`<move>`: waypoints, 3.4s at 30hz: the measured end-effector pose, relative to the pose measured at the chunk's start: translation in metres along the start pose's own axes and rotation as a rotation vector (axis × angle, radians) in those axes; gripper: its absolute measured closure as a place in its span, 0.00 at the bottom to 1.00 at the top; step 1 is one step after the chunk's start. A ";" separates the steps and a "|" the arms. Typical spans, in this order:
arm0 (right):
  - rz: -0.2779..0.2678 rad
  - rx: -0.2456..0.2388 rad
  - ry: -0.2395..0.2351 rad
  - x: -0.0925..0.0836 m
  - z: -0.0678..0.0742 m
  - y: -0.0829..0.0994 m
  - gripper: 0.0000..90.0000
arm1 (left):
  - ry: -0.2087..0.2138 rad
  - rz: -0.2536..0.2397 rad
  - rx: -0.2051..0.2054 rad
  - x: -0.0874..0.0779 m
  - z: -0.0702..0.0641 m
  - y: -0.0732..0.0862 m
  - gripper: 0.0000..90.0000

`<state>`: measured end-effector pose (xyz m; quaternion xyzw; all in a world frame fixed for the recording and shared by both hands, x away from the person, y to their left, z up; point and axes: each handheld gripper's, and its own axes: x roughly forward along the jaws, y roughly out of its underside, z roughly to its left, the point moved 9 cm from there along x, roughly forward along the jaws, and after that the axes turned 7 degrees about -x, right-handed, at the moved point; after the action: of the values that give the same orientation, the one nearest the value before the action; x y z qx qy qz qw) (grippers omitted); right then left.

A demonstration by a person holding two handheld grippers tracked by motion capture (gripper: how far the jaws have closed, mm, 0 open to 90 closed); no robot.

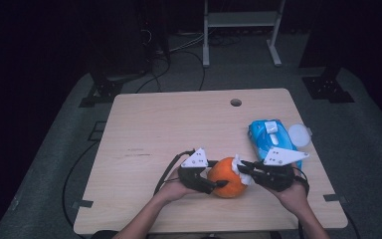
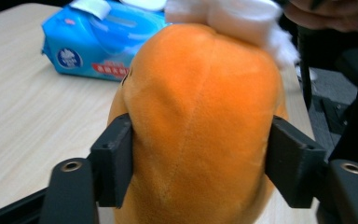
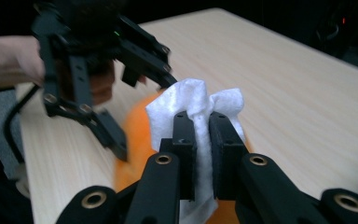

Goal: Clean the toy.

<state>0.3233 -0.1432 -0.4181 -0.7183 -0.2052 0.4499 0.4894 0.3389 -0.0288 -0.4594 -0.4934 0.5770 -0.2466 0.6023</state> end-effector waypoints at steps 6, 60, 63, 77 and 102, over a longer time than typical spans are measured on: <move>-0.026 -0.055 0.006 -0.001 0.014 -0.017 0.90 | -0.041 -0.006 -0.013 -0.004 -0.001 -0.007 0.39; 0.099 0.009 0.128 -0.008 -0.027 0.020 0.91 | -0.047 0.024 0.013 0.012 -0.007 0.008 0.28; 0.118 0.006 0.107 -0.012 -0.027 0.024 0.91 | -0.057 0.011 -0.032 0.008 0.000 0.007 0.26; 0.088 -0.107 0.010 0.008 0.012 -0.004 0.91 | -0.074 0.026 0.011 0.014 -0.006 0.008 0.24; 0.107 0.045 0.050 0.001 -0.025 0.036 0.91 | -0.008 0.016 -0.065 0.006 0.009 0.015 0.24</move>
<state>0.3394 -0.1708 -0.4472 -0.7281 -0.1443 0.4619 0.4855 0.3443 -0.0252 -0.4761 -0.5090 0.5864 -0.2209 0.5902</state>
